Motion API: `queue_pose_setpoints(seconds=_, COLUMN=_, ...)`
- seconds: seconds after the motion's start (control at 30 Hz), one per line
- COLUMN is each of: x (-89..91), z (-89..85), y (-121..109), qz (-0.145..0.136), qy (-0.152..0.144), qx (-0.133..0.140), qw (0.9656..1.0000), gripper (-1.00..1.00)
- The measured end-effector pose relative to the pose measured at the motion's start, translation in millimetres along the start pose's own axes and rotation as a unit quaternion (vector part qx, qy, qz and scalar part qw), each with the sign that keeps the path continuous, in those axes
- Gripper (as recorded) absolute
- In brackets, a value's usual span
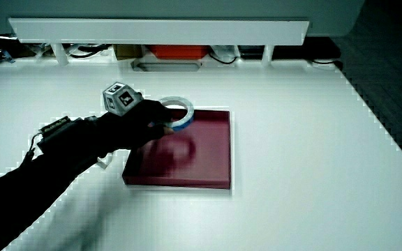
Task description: Place blue tape
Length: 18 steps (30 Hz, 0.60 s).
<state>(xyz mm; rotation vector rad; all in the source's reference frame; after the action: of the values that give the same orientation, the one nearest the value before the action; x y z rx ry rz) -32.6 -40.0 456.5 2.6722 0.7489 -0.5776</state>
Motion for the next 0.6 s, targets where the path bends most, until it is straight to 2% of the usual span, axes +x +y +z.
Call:
queue_pose_setpoints(seconds=0.2, x=-4.7, z=-27.1, y=5.4, qz=0.000, qy=0.017, qx=-0.018, qw=0.9997, gripper=0.00)
queue_pose_setpoints(seconds=0.47, x=-7.0, z=-49.5, y=8.9, qz=0.006, qy=0.031, qx=-0.047, qw=0.9984, gripper=0.00)
queue_pose_setpoints(seconds=0.53, x=-5.6, z=-52.8, y=9.8, qz=0.009, qy=0.040, qx=-0.062, qw=0.9972, gripper=0.00)
queue_pose_setpoints(seconds=0.6, x=-7.7, z=-57.4, y=11.7, qz=0.008, qy=0.039, qx=-0.062, qw=0.9972, gripper=0.00)
